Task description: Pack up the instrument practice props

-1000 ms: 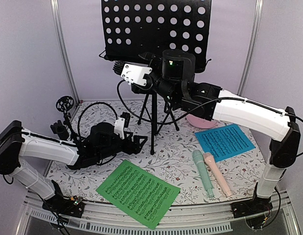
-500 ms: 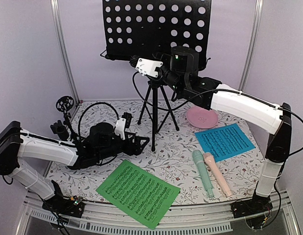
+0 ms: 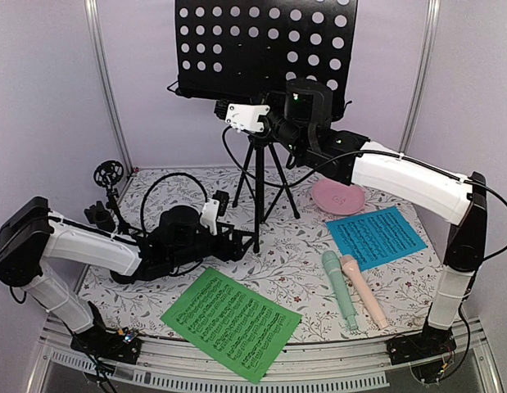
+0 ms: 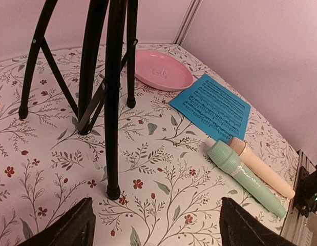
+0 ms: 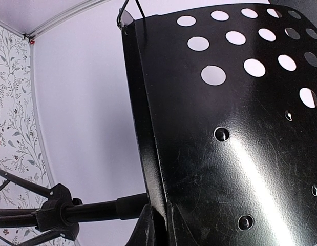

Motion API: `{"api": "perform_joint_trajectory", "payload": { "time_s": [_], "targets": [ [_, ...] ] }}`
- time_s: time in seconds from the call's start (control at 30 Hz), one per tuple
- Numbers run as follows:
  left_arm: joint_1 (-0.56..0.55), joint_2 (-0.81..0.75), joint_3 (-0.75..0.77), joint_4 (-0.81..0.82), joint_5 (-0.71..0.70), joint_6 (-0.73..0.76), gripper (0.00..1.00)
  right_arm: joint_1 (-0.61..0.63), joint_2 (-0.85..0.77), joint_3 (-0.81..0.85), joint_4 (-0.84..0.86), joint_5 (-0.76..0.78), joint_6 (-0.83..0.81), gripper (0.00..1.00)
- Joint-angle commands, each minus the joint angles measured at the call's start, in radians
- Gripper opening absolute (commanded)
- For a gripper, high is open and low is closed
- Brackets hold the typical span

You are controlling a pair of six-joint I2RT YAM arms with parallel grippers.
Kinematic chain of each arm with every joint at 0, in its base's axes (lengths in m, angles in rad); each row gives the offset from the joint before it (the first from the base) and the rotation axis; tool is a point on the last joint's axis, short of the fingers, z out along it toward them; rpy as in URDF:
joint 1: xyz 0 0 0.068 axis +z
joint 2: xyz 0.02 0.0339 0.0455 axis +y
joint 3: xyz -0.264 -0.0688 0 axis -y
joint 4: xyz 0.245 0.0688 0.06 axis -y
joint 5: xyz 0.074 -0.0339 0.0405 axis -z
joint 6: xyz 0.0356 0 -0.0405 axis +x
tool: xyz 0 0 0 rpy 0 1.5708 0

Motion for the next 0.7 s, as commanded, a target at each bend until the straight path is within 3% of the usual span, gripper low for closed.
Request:
{"api": "perform_joint_trajectory", "payload": {
  "time_s": [0.0,0.13,0.3,0.57,0.67],
  "targets": [
    [-0.006,0.049,0.078,0.053,-0.053,0.067,0.85,-0.002,-0.002,0.013,0.006,0.000,0.085,0.00],
    [0.011,0.115,0.190,0.049,-0.122,0.129,0.86,0.015,-0.013,0.050,-0.017,0.005,0.107,0.00],
    [0.072,0.199,0.321,0.050,-0.052,0.188,0.86,0.033,-0.033,0.085,-0.039,0.015,0.118,0.00],
    [0.111,0.296,0.431,0.061,-0.048,0.285,0.75,0.047,-0.026,0.141,-0.048,0.008,0.134,0.00],
    [0.111,0.324,0.436,0.092,-0.061,0.302,0.63,0.050,-0.024,0.154,-0.048,0.005,0.140,0.00]
  ]
}}
